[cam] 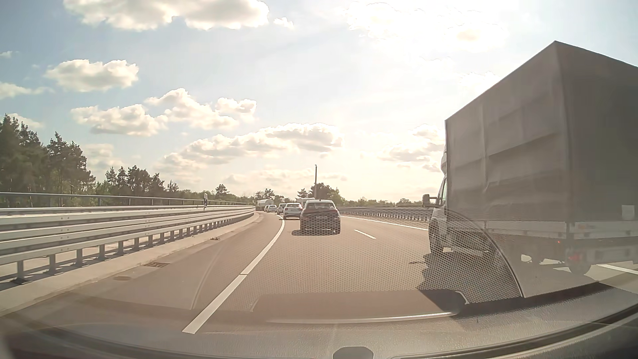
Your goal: Follow the waypoints while adhering to traffic rules and regulations
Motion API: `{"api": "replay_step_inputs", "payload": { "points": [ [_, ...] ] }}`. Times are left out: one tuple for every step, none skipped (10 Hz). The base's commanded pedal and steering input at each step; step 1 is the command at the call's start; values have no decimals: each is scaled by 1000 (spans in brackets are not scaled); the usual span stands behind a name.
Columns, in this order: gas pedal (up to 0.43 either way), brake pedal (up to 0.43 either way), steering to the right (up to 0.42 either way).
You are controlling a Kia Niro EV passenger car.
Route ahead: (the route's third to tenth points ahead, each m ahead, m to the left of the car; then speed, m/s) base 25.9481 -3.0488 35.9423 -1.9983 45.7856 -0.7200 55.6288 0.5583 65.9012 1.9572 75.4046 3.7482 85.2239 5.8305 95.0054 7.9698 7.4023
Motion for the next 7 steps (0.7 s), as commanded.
{"api": "replay_step_inputs", "payload": {
  "points": [
    [87, 0, -11],
    [87, 0, -11],
    [87, 0, -11],
    [87, 0, -13],
    [87, 0, -14],
    [98, 0, -14],
    [110, 0, -13]
  ]
}}
